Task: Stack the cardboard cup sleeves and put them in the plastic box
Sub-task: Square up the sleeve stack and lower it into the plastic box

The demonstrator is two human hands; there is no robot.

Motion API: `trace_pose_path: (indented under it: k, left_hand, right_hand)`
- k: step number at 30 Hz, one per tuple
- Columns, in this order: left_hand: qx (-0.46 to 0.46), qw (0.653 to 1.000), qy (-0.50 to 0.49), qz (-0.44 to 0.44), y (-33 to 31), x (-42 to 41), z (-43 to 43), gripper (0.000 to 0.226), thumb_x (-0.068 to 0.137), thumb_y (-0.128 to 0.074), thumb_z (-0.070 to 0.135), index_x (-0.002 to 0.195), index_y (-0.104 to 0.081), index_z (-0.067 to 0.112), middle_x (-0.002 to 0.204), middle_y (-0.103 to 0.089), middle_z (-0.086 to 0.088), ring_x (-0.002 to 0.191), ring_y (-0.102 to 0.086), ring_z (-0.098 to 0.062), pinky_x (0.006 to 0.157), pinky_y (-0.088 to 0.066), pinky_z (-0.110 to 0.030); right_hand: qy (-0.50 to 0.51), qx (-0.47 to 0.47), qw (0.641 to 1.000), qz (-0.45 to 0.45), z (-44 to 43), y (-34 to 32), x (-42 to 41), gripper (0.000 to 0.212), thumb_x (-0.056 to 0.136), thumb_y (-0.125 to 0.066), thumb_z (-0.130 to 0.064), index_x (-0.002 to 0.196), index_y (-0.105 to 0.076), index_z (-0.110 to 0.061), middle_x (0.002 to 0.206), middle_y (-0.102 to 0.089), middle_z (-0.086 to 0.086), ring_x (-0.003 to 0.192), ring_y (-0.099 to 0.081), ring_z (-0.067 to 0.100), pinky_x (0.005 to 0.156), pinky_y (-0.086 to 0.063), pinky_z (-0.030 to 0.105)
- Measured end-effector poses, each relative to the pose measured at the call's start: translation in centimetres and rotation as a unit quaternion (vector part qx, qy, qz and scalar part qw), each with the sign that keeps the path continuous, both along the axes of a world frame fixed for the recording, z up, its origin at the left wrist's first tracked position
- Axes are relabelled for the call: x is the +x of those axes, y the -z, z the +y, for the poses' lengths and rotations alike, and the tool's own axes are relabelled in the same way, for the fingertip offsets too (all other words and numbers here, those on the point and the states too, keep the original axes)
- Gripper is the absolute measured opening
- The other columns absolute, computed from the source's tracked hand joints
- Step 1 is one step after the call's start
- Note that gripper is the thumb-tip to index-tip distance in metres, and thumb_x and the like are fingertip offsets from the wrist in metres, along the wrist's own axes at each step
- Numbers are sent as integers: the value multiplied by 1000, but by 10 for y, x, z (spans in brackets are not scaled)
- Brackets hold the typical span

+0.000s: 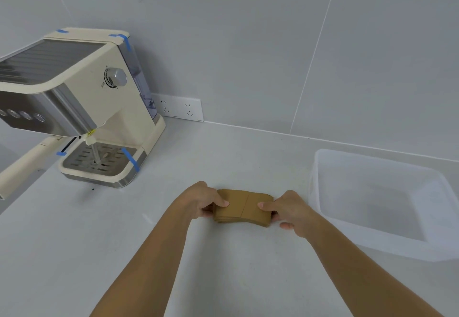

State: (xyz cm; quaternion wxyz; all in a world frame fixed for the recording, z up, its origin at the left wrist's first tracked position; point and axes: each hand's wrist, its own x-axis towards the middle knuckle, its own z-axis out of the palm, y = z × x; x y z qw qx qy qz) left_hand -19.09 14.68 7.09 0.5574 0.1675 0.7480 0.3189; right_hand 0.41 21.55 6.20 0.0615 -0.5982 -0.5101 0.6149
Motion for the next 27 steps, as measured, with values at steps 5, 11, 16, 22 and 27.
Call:
trace_pose_path:
  k: [5,11,16,22,27]
  left_hand:
    - [3,999,41,34,11,3,-2,47,74,-70,-5,117,-50,-7,124,-54,-19,114,-52,-31,99,-46,-40]
    - [69,996,39,-30,20,15,-25,48,83,-60,-5,127,-41,1,126,-50,-10,114,-49,-22,94,-40,-29]
    - [184,981,14,-58,31,28,-49,48,87,-54,-4,123,-32,21,118,-49,3,104,-49,-8,80,-42,-19]
    - [299,951,-68,-28,44,52,-63,46,74,-65,21,108,-38,35,117,-52,6,104,-54,-2,80,-44,-20]
    - [290,920,-265,2,39,80,-51,44,71,-64,59,90,-47,23,92,-54,7,87,-52,-5,71,-39,-24]
  right_hand:
    - [-43,-2,998,40,2,-1,8,42,73,-76,-18,106,-60,4,106,-68,11,82,-65,16,65,-41,20]
    - [-80,43,992,85,-9,1,14,12,76,-73,-15,81,-64,-8,82,-67,-1,75,-62,8,53,-45,8]
    - [-47,123,984,120,-23,13,12,20,78,-68,-9,91,-55,-18,100,-64,5,89,-61,17,74,-50,26]
    - [2,141,960,242,-47,26,17,39,78,-61,7,99,-53,-25,110,-62,0,104,-58,13,88,-48,28]
    - [24,136,958,252,-64,36,14,46,78,-63,5,106,-47,-27,109,-58,0,103,-56,15,89,-47,31]
